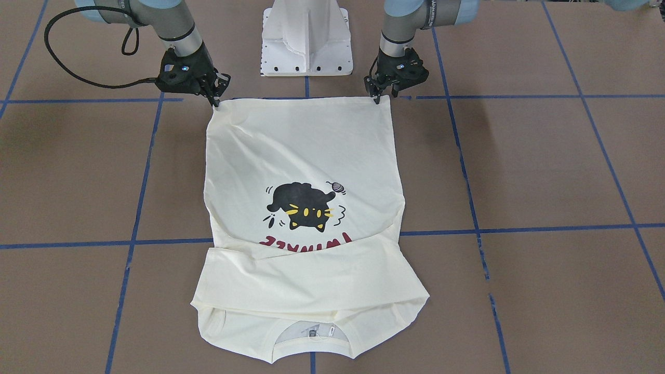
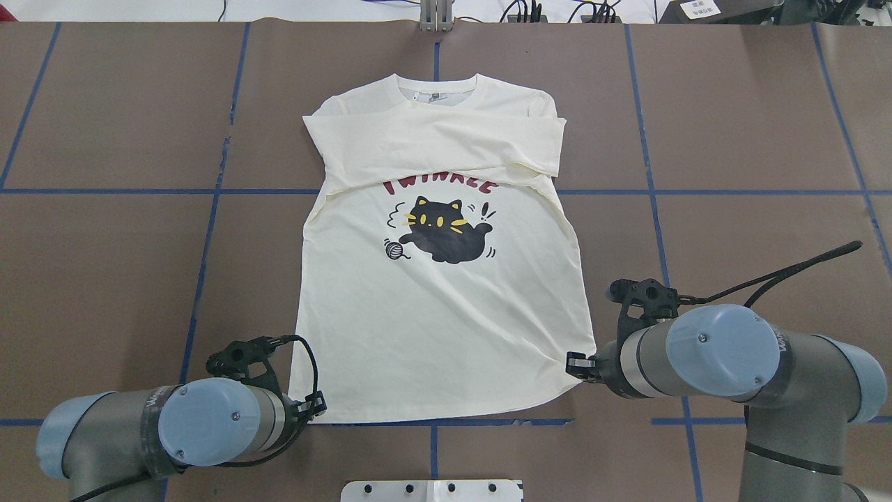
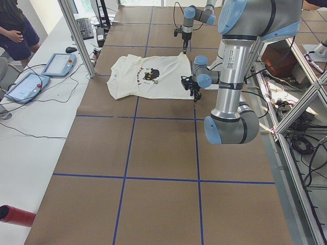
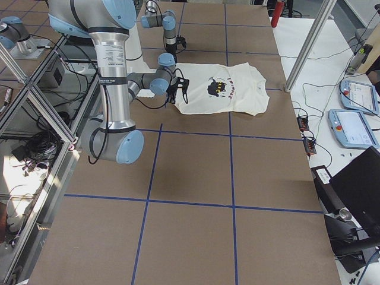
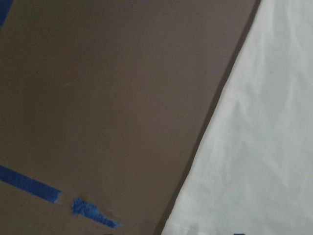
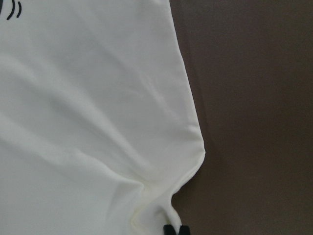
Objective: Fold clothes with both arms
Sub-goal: 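Hold the hem corners with both grippers and drag them slightly nearer the robot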
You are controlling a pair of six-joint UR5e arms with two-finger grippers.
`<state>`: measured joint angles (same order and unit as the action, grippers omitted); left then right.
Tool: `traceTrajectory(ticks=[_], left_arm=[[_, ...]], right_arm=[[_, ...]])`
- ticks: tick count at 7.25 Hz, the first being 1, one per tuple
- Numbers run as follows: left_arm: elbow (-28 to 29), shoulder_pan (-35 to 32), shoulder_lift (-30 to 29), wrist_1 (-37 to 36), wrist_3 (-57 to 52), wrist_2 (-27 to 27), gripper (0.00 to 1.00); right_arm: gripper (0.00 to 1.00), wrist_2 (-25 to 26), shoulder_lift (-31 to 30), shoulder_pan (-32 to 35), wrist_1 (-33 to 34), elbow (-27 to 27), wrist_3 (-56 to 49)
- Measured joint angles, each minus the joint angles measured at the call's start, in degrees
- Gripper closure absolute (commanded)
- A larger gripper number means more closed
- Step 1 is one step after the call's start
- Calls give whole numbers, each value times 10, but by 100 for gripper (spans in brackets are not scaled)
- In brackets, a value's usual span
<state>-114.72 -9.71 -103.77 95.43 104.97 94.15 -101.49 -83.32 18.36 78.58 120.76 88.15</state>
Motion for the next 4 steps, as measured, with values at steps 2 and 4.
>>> traceTrajectory(ticks=[2,4], left_arm=[[-1,-4,-2,-1,-1,1,63],[-1,-11,-2,-1,-2,1,87]], right_arm=[[100,-2,0,3,0,0,-1],[100,-5,-1,6,0,0,-1]])
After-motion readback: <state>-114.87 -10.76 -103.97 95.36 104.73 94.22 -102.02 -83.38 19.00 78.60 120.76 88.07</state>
